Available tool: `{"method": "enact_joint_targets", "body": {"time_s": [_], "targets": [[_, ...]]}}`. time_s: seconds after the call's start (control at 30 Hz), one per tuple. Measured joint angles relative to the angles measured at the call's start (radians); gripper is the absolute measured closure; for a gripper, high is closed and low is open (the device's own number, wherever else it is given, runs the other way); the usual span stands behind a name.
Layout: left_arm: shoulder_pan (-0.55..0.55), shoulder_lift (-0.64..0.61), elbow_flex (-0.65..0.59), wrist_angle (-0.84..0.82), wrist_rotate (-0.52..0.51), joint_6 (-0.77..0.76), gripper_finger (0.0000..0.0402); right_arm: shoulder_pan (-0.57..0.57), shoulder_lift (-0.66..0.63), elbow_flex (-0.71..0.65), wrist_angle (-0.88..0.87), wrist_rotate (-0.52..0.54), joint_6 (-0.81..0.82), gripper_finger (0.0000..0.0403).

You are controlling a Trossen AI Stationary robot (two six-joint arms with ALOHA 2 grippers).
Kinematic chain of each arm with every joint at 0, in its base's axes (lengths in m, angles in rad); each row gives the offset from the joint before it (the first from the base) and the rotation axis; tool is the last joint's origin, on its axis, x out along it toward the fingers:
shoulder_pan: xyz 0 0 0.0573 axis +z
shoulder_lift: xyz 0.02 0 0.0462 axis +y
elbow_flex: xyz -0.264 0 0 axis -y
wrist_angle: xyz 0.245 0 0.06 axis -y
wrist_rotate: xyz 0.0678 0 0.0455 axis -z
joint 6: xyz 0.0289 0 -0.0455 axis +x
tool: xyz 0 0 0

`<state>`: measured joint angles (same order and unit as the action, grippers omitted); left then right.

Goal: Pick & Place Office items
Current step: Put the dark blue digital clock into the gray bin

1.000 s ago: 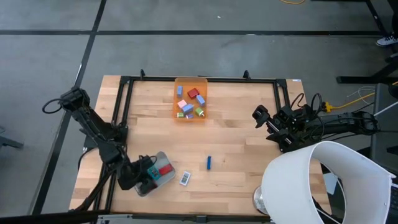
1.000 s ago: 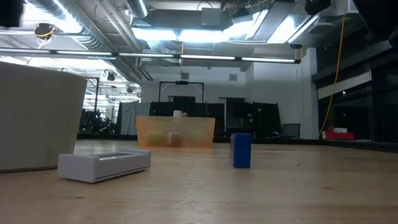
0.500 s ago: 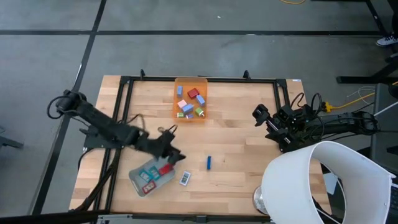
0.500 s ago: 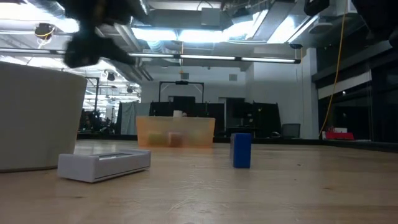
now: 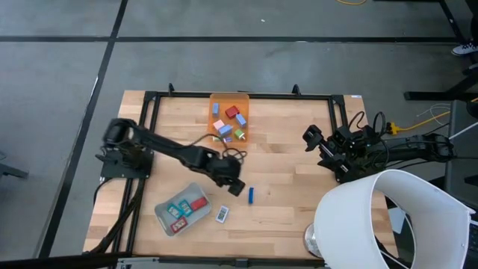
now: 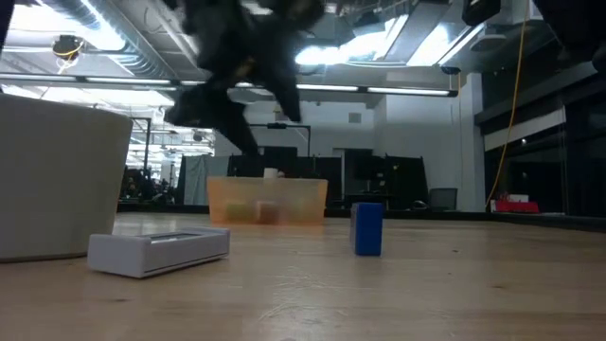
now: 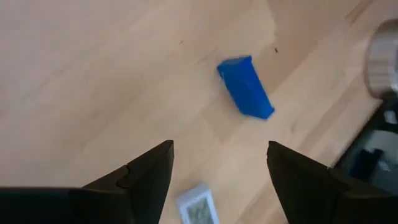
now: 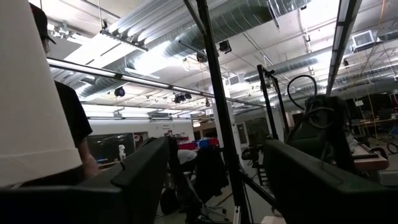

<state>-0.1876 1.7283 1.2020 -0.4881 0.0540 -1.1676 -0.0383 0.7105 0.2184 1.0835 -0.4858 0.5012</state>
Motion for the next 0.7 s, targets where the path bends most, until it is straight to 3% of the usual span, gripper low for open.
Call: {"method": "enact_joint_targets", "body": {"time_s": [0.2, 0.37, 0.7], "targets": [[0.009, 0.167, 0.197, -0.098, -0.027, 0.007, 0.0151, 0.0, 0.001, 0.0, -0.007, 0.0, 0.006, 0.0142], [0.02, 0.278, 0.311, -0.182, 0.019, 0.004, 0.0151, 0.0, 0.001, 0.0, -0.01, -0.001, 0.04, 0.0142], [0.022, 0.371, 0.431, -0.193, 0.014, -0.03, 0.0151, -0.001, 0.001, 0.0, -0.042, -0.027, 0.07, 0.0142]]}}
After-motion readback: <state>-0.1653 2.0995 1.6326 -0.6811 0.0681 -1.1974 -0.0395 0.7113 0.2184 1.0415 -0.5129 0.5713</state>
